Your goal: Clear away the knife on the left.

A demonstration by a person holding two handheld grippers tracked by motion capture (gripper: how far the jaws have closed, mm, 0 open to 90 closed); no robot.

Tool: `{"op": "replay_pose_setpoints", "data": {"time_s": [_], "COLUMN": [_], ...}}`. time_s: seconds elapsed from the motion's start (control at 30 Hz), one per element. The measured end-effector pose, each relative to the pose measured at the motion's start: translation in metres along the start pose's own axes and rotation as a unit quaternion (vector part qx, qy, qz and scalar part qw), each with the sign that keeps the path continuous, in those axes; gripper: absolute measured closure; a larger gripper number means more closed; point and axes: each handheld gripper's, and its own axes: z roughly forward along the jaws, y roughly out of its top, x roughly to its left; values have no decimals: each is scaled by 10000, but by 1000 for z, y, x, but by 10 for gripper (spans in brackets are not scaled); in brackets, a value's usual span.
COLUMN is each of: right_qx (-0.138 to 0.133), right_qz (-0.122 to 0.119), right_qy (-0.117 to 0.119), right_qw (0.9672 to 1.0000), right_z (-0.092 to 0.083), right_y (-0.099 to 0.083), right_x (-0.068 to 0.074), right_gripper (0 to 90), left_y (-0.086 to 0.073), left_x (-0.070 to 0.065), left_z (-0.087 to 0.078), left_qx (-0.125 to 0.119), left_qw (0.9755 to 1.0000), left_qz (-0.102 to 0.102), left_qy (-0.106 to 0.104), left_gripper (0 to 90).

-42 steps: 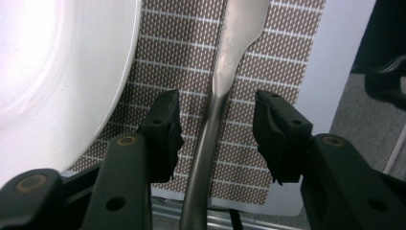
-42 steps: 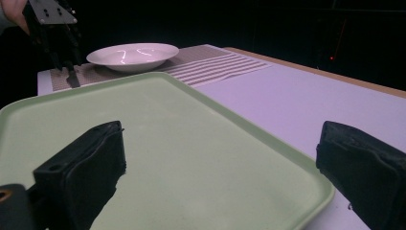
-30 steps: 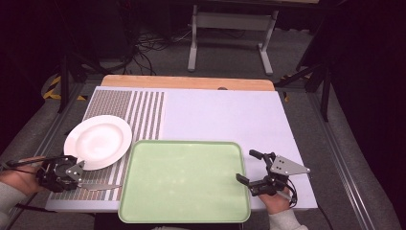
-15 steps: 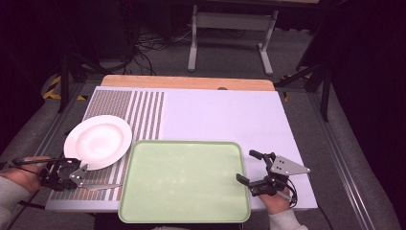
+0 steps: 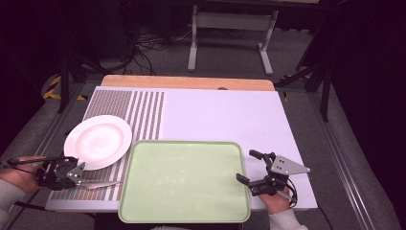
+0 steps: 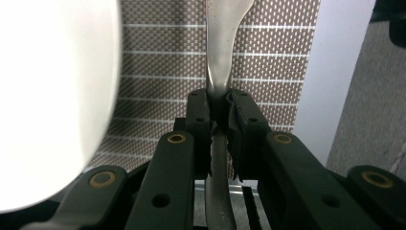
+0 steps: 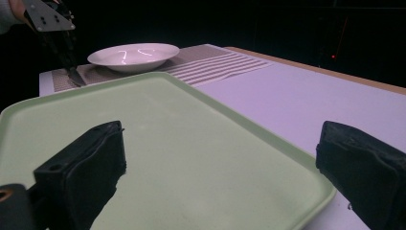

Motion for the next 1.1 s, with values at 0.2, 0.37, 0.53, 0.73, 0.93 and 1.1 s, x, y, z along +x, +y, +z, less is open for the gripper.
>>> {"op": "replay_pose_setpoints", "data": {"time_s": [0.2, 0.37, 0.53, 0.73, 0.93, 1.1], "right_qx": [11, 0, -3, -11, -8, 1], "right_qz": [10, 13, 10, 23, 21, 19], "right_qy": [-3, -4, -1, 9, 5, 4], "right_qw": [10000, 10000, 10000, 10000, 10000, 10000], "right_z": [0, 0, -1, -1, -1, 0], "right_y": [0, 0, 0, 0, 0, 0], "right_x": [-1, -1, -1, -1, -1, -1], "right_gripper": [35, 35, 35, 35, 35, 35], "left_y": [0, 4, 6, 10, 14, 20], "left_x": [-2, -3, -3, -1, -1, -1], "left_z": [-16, -32, -41, -49, -53, -60], "left_qx": [-168, -306, -525, -807, -1002, -1195], "left_qw": [9997, 9985, 9962, 9893, 9807, 9735], "left_qz": [-156, -418, -679, -1217, -1675, -1935], "left_qy": [107, 197, 169, 23, -100, -225], "left_gripper": [802, 802, 801, 801, 801, 801]}}
